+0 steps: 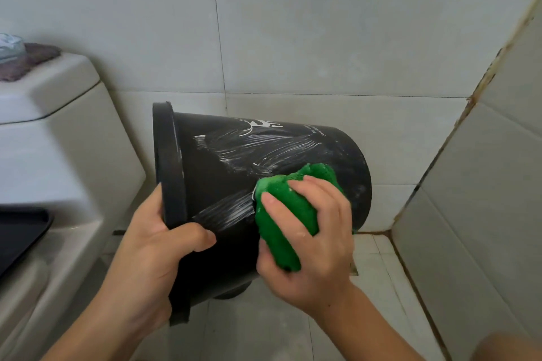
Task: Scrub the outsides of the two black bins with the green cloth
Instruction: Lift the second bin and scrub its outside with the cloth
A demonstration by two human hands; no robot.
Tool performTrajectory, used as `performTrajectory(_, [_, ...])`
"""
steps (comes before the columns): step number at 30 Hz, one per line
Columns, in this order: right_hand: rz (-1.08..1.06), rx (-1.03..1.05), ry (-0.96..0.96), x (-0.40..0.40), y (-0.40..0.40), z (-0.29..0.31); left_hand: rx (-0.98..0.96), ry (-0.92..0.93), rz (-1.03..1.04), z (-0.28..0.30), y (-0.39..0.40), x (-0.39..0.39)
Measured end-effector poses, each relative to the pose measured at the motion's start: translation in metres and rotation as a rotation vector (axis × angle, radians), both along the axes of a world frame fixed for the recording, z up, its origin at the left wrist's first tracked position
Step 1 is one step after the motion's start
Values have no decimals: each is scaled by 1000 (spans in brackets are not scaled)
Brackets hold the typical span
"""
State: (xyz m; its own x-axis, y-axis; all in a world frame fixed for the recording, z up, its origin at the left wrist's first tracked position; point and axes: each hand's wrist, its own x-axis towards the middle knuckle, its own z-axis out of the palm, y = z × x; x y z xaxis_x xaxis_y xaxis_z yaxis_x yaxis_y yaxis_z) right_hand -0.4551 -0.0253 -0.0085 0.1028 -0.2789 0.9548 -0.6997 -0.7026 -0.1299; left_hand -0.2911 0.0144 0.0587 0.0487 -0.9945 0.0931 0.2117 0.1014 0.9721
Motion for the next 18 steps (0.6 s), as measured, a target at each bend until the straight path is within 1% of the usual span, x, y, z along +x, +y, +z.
performTrajectory(2, [5, 0, 20, -4, -4, 2, -4, 16, 10, 3, 1, 1])
performTrajectory(3, [10, 35, 10, -7, -5, 2, -10, 7, 18, 3, 2, 2])
performTrajectory(7, [85, 293, -31, -5, 1, -1, -25, -22, 50, 4, 0, 4])
performTrajectory(9, [149, 397, -91, -3, 4, 3, -18, -20, 49, 3, -1, 5])
performTrajectory(11, [168, 459, -187, -4, 3, 9, -10, -16, 47, 3, 0, 4])
performTrajectory(13, [103, 458, -195, -5, 1, 12, -2, 0, 44, 1, -1, 3])
performTrajectory(16, [-12, 392, -97, -5, 2, 8, -12, 21, 14, 1, 0, 2])
performTrajectory(18, [-61, 339, -81, -5, 1, 3, -34, 7, -2, 2, 1, 0])
